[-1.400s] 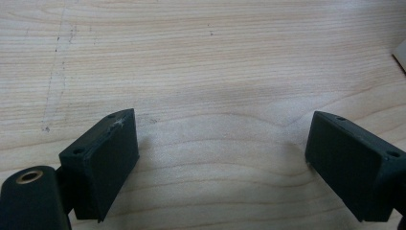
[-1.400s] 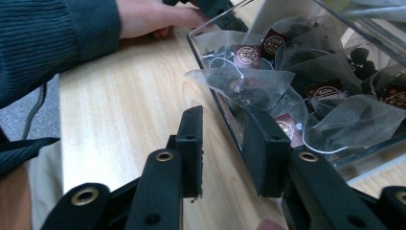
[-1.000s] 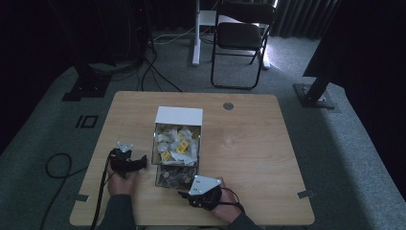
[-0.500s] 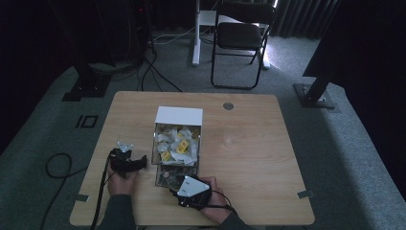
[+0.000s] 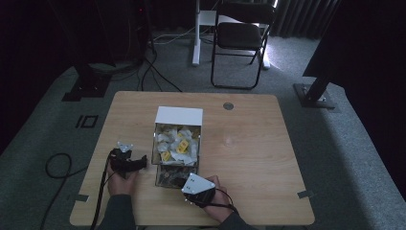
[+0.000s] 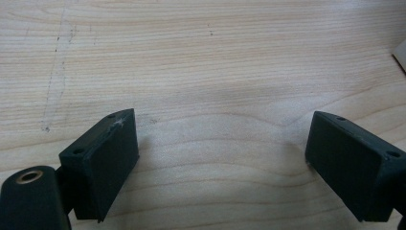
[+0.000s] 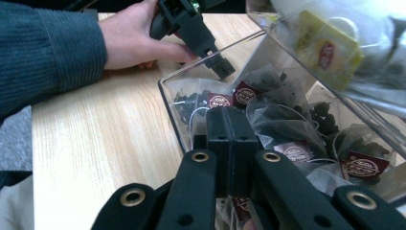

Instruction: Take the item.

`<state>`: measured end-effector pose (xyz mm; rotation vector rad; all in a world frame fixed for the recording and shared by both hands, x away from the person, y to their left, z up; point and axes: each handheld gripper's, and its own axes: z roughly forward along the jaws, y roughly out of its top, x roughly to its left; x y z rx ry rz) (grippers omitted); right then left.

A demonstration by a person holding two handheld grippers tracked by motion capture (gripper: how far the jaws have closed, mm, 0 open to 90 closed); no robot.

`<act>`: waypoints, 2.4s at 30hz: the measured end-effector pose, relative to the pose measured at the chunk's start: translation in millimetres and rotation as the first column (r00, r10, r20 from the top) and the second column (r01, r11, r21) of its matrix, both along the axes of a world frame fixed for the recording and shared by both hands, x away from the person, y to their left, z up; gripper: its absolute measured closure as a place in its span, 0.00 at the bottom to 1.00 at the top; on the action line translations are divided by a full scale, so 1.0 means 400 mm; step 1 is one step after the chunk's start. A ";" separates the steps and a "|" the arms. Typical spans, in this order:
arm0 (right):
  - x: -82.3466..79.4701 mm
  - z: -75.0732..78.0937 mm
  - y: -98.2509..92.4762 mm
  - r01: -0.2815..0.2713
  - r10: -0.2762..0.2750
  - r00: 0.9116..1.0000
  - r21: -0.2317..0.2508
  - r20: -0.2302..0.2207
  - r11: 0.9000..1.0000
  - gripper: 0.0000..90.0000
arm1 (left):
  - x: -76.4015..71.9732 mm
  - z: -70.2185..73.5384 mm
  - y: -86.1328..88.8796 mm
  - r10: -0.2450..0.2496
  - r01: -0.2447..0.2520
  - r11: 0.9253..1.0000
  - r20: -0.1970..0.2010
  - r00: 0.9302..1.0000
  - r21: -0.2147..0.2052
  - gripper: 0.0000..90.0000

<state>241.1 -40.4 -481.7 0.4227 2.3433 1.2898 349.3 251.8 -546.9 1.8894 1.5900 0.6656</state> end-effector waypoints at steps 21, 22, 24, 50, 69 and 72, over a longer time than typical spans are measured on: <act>-0.004 0.056 -0.038 -0.004 0.008 0.999 0.092 -0.036 0.996 1.00 | 0.000 0.000 0.000 0.000 0.000 1.000 0.000 1.000 0.000 0.13; -0.006 0.059 -0.039 -0.005 0.008 0.999 0.094 -0.034 0.996 1.00 | 0.000 0.000 0.000 0.000 0.000 1.000 0.000 1.000 0.000 0.13; -0.009 0.064 -0.043 -0.004 0.008 0.999 0.097 -0.032 0.995 1.00 | 0.000 0.000 0.000 0.000 0.000 1.000 0.000 1.000 0.000 0.13; -0.030 0.099 -0.137 0.053 -0.052 0.999 0.110 -0.004 0.993 1.00 | 0.000 0.000 0.000 0.000 0.000 1.000 0.000 1.000 0.000 0.13; -0.020 0.116 -0.197 0.110 -0.111 0.994 0.120 0.001 0.987 1.00 | 0.000 0.000 0.000 0.000 0.000 1.000 0.000 1.000 0.001 0.13; -0.019 0.115 -0.202 0.117 -0.118 0.993 0.123 -0.001 0.985 1.00 | 0.000 0.000 0.000 0.001 -0.001 1.000 0.000 1.000 0.000 0.13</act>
